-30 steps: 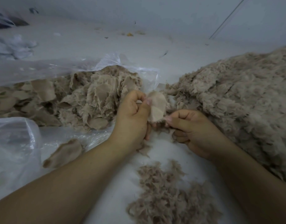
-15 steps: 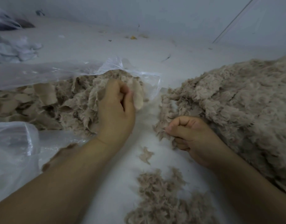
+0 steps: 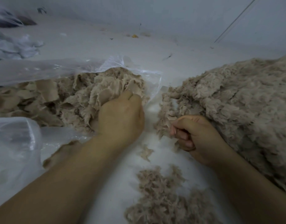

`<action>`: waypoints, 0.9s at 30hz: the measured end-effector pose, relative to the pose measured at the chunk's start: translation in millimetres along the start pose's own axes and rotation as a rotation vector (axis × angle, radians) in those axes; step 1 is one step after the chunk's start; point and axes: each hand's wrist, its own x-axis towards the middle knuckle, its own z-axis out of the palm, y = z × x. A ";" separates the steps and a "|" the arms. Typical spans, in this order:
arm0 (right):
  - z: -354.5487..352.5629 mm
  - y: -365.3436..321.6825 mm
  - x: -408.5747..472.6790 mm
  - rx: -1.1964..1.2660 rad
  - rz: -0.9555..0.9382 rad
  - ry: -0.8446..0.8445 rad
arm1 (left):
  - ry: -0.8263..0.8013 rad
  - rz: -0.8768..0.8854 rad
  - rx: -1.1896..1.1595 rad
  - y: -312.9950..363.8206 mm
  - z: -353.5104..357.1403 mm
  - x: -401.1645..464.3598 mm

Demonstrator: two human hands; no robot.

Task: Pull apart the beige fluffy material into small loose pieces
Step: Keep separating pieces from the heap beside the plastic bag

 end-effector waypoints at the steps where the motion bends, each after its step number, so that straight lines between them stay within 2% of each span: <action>1: 0.0 -0.5 0.2 0.014 0.006 0.009 | -0.009 0.050 -0.054 5.4 1.9 -2.9; 3: 0.5 -0.6 2.0 0.057 0.018 0.052 | -0.089 0.095 -0.115 12.8 9.0 -7.1; 6: 1.3 1.1 5.1 0.124 0.044 0.115 | -0.254 0.025 -0.155 11.2 21.3 -7.3; 8: 1.4 2.2 6.4 0.147 0.049 0.127 | -0.281 0.008 -0.207 11.2 24.6 -9.4; 10: 1.2 2.6 6.8 0.159 0.047 0.107 | -0.286 0.061 -0.269 20.6 22.0 -13.8; 13: 0.4 3.0 7.5 0.193 0.034 0.056 | -0.427 0.062 -0.520 36.0 14.5 -18.2; 16: 0.9 3.6 8.7 0.201 0.029 0.065 | -0.565 -0.091 -0.738 40.9 11.2 -15.9; 24: 2.2 1.6 7.9 0.200 0.053 0.110 | -0.572 -0.115 -0.860 38.8 12.3 -15.6; 27: 2.3 0.3 7.8 0.245 0.043 0.137 | -0.840 -0.031 -0.931 29.2 3.9 -13.8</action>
